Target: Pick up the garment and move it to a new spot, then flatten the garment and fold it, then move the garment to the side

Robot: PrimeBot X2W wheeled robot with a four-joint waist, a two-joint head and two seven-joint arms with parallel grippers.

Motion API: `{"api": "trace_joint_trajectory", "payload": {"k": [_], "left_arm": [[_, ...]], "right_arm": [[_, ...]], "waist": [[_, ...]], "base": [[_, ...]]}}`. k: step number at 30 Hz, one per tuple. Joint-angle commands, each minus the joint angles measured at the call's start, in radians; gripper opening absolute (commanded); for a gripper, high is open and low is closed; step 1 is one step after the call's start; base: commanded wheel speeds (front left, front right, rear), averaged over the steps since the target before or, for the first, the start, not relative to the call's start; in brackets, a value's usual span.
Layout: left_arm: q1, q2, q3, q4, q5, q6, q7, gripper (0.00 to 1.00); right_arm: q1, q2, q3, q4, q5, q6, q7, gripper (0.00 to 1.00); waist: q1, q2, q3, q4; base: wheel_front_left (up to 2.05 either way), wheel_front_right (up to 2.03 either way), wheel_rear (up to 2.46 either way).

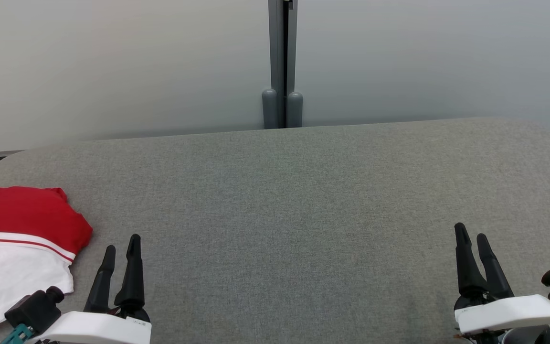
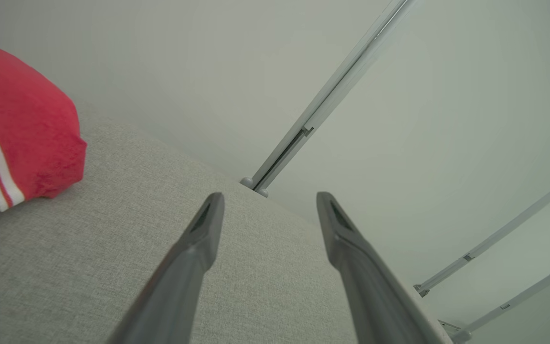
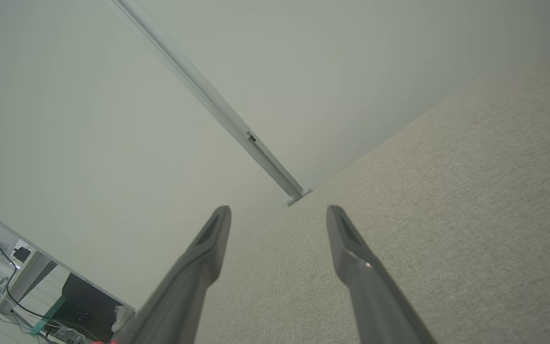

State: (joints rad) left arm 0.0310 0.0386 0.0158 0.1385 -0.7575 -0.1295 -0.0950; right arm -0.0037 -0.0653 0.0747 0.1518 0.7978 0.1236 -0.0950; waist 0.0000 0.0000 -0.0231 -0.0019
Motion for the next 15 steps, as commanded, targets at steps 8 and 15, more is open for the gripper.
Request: {"api": "trace_joint_trajectory", "payload": {"k": [8, 15], "left_arm": [[0.001, 0.010, -0.021, -0.027, 0.127, -0.001, -0.035, 1.00], [0.007, 0.011, -0.022, -0.035, 0.202, -0.001, -0.054, 1.00]], "right_arm": [[-0.003, -0.011, 0.020, -0.033, -0.141, 0.006, -0.037, 1.00], [0.003, -0.005, 0.018, -0.030, -0.238, 0.007, -0.056, 1.00]], "waist": [[0.0000, 0.0000, -0.002, -0.005], [0.0000, 0.0000, -0.004, -0.005]], "base": [[0.00, 0.00, 0.00], [0.00, 0.00, 0.00]]}}
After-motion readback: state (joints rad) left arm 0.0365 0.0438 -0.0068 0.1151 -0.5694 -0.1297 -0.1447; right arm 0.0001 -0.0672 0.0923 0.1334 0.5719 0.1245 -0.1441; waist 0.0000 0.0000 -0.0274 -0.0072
